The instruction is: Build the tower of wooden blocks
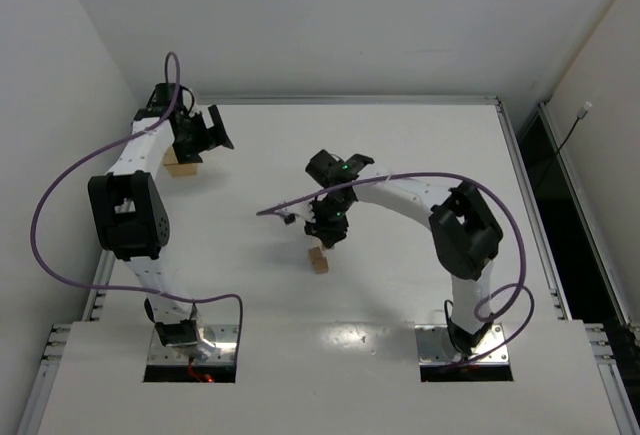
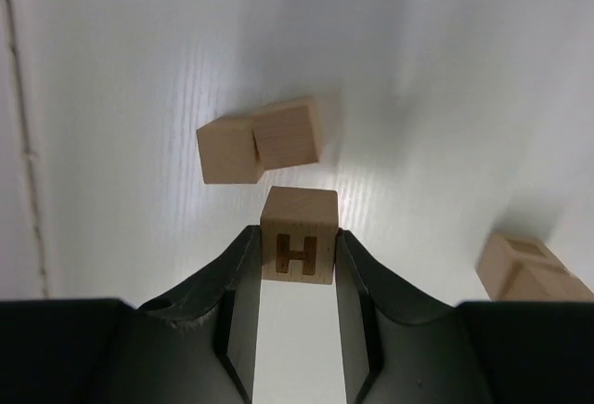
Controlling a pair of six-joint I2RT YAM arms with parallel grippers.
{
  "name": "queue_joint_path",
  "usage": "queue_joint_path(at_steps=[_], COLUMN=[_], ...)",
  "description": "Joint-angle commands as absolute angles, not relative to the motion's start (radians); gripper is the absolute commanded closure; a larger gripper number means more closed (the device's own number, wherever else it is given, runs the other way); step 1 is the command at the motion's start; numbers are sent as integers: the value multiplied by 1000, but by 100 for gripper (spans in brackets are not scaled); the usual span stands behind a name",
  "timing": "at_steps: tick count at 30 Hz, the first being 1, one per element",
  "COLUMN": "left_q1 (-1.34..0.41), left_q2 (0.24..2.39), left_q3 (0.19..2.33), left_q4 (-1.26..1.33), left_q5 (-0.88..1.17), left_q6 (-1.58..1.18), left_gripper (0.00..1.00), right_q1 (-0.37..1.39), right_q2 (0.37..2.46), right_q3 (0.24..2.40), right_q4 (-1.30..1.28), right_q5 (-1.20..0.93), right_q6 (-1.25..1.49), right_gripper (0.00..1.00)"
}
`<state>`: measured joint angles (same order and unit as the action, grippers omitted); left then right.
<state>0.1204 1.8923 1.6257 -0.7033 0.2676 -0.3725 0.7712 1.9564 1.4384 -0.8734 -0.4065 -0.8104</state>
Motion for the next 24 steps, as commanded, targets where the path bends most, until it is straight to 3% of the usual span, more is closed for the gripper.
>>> queue_joint_path(at_steps=[1, 12, 16, 24], left_q1=[132, 80, 71, 61], left_q2=[1798, 1606, 1597, 1597], left_q3=[1550, 1229, 1229, 1238], left_q4=[-673, -554, -554, -554], left_q5=[163, 112, 101, 71], left_q6=[-445, -543, -534, -515], left_gripper=[0, 0, 0, 0], right_q1=[750, 739, 730, 730], right_q2=[1812, 1901, 1875, 1887], right_q3=[1532, 1678, 1667, 1749], right_q4=[-864, -845, -845, -899], right_q5=[-474, -51, 145, 345], right_q6=[-539, 237, 348, 517], right_gripper=[100, 100, 100, 100])
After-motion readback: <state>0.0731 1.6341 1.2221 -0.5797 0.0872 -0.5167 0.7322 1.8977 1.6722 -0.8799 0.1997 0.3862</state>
